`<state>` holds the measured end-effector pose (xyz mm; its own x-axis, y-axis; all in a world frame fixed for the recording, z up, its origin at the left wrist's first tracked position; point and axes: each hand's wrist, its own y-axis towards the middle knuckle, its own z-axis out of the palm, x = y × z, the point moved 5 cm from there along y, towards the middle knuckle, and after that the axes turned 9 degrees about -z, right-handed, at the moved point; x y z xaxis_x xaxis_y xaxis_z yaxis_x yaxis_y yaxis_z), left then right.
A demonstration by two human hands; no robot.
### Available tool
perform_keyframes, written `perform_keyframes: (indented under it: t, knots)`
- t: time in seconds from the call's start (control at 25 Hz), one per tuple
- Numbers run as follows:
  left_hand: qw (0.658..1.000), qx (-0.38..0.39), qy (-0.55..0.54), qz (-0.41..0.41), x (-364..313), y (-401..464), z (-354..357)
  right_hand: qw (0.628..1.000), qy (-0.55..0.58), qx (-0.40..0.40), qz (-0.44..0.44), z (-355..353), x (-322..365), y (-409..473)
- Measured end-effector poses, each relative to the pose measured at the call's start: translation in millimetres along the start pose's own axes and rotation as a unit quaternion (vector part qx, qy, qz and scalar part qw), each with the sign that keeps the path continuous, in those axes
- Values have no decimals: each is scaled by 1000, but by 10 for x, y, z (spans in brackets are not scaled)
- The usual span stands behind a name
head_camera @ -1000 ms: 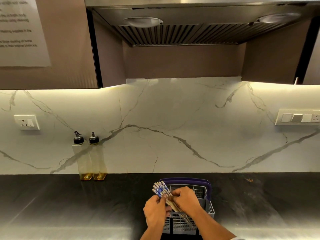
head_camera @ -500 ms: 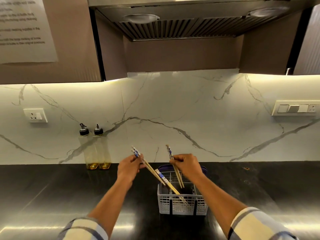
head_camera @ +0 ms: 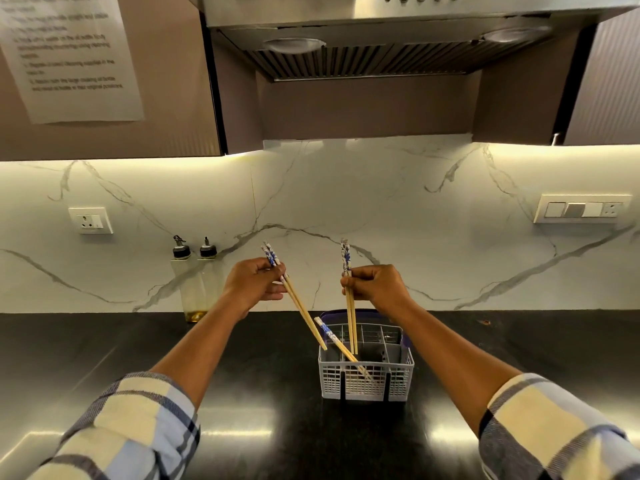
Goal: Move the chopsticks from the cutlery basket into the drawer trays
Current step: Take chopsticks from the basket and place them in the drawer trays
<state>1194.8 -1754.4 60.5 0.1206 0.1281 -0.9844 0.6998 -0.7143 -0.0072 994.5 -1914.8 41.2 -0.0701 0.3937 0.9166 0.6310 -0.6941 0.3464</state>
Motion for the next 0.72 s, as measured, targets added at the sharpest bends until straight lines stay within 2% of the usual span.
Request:
perform_keyframes:
  t: [0.16, 0.48, 0.72]
  knots:
    - [996, 48, 70, 4, -29, -126, 69, 999, 16, 38, 21, 7, 27, -167]
    - [989, 133, 52, -26, 110, -257, 237, 998, 23, 52, 41, -12, -91, -498]
    - [975, 193, 72, -83, 678, -531, 456, 988, 18, 89, 125, 117, -676, -1023]
